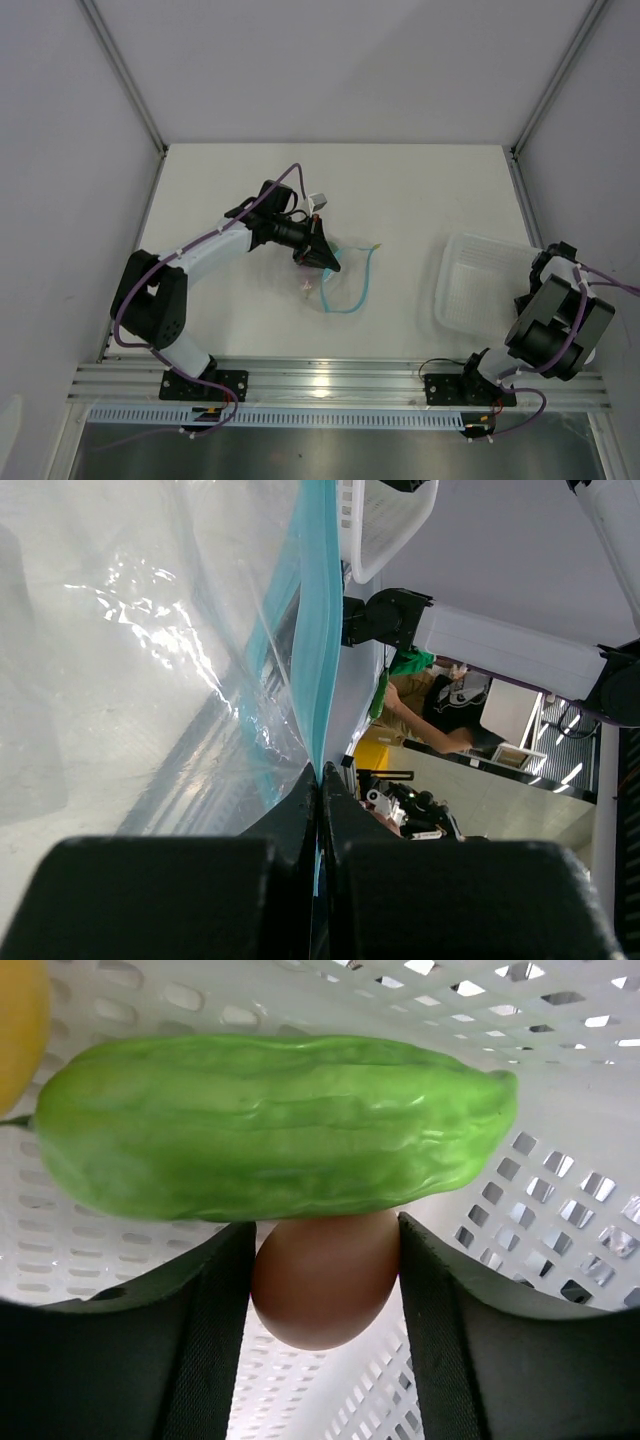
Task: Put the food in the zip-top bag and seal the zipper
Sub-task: Pick up the fake vegetable from the bin, then place the fake vegetable in the zipper food storage bag.
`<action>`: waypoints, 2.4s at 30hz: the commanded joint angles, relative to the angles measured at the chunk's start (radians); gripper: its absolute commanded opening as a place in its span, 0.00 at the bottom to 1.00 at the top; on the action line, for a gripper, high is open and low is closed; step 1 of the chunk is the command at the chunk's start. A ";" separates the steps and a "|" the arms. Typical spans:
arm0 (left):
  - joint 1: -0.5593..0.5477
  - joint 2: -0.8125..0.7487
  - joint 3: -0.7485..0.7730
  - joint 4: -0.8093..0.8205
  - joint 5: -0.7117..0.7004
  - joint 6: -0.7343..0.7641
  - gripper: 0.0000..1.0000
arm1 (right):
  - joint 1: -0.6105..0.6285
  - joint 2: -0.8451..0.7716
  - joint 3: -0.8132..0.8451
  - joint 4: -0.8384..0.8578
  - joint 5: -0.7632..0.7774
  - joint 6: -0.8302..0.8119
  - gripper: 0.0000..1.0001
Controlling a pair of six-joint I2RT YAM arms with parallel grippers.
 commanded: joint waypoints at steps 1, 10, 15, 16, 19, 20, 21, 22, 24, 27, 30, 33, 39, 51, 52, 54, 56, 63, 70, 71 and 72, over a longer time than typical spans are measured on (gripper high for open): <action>0.009 -0.034 0.000 0.033 0.013 0.009 0.01 | 0.031 0.036 -0.023 0.018 0.002 0.022 0.55; 0.009 -0.042 0.005 0.013 0.009 0.024 0.01 | 0.142 -0.001 0.122 -0.080 -0.024 0.042 0.15; 0.009 -0.040 0.019 0.004 0.005 0.029 0.01 | 0.218 -0.066 0.238 -0.141 -0.070 0.023 0.00; 0.009 -0.040 0.019 0.004 0.006 0.029 0.01 | 0.236 -0.075 0.272 -0.149 -0.079 0.023 0.00; 0.009 -0.038 0.025 0.002 0.005 0.029 0.01 | 0.286 -0.112 0.339 -0.177 -0.132 0.000 0.00; 0.009 -0.038 0.025 0.001 0.005 0.029 0.01 | 0.302 -0.119 0.352 -0.178 -0.155 -0.013 0.00; 0.009 -0.038 0.025 0.002 0.005 0.029 0.01 | 0.322 -0.128 0.359 -0.166 -0.184 -0.042 0.00; 0.009 -0.038 0.026 0.002 0.003 0.030 0.01 | 0.343 -0.139 0.367 -0.154 -0.255 -0.061 0.00; 0.009 -0.038 0.026 0.007 0.005 0.023 0.01 | 0.423 -0.176 0.370 -0.096 -0.341 -0.124 0.00; 0.009 -0.040 0.031 0.013 0.005 0.012 0.01 | 0.552 -0.222 0.356 0.004 -0.520 -0.185 0.00; 0.009 -0.038 0.046 0.016 0.006 0.003 0.01 | 0.714 -0.245 0.341 0.107 -0.655 -0.244 0.00; 0.009 -0.040 0.059 0.021 0.008 -0.010 0.01 | 0.869 -0.256 0.311 0.213 -0.717 -0.271 0.00; 0.008 -0.052 0.071 0.085 0.039 -0.086 0.00 | 1.050 -0.204 0.295 0.354 -0.754 -0.264 0.00; 0.008 -0.081 0.077 0.098 0.042 -0.109 0.01 | 1.210 -0.110 0.318 0.374 -0.754 -0.274 0.18; 0.008 -0.081 0.077 0.098 0.042 -0.109 0.01 | 1.218 -0.109 0.315 0.373 -0.742 -0.276 0.38; 0.008 -0.081 0.074 0.099 0.042 -0.109 0.01 | 1.230 -0.116 0.306 0.371 -0.732 -0.271 0.59; 0.008 -0.081 0.074 0.098 0.042 -0.109 0.00 | 1.235 -0.118 0.306 0.366 -0.717 -0.270 0.73; 0.008 -0.075 0.074 0.101 0.042 -0.111 0.01 | 1.236 -0.142 0.332 0.354 -0.700 -0.277 0.84; 0.008 -0.069 0.069 0.093 0.040 -0.105 0.01 | 1.187 -0.173 0.390 0.273 -0.647 -0.282 0.87; 0.008 -0.069 0.065 0.091 0.040 -0.105 0.01 | 1.178 -0.176 0.396 0.264 -0.640 -0.284 0.87; 0.008 -0.068 0.063 0.091 0.040 -0.103 0.01 | 1.167 -0.179 0.402 0.253 -0.625 -0.284 0.88</action>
